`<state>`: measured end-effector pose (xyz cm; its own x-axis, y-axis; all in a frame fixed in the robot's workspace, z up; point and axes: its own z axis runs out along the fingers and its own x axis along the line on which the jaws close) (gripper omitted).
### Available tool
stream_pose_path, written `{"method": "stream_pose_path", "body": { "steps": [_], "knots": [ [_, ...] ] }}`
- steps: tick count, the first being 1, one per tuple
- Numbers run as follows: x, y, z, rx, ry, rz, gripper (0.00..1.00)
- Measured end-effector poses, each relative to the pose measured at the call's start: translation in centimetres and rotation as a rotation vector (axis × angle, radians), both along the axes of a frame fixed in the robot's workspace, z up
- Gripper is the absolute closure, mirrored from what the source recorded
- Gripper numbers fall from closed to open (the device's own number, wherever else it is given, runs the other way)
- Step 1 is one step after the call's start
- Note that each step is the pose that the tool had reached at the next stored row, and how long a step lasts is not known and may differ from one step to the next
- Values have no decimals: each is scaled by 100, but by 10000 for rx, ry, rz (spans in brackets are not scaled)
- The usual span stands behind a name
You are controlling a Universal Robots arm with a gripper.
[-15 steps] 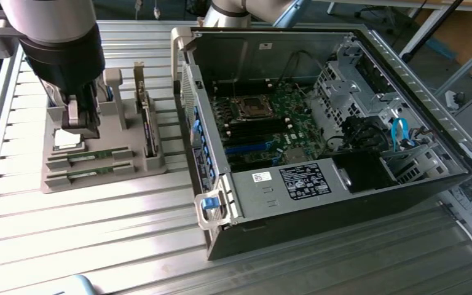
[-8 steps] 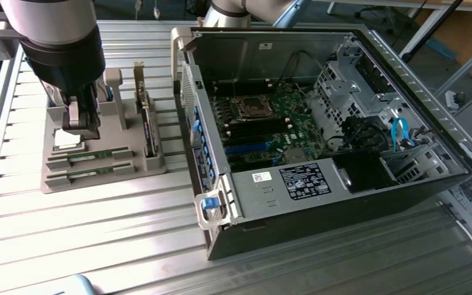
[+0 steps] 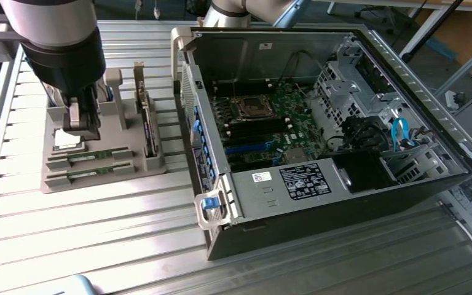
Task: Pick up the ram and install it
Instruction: 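Pick up the ram and move it above insertion slot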
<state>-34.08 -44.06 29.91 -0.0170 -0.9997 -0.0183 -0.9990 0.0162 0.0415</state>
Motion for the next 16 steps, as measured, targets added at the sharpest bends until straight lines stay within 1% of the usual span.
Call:
{"method": "stream_pose_path", "body": {
  "steps": [16],
  "knots": [
    [0,0,-45,0,-1,48,70]
  ]
}}
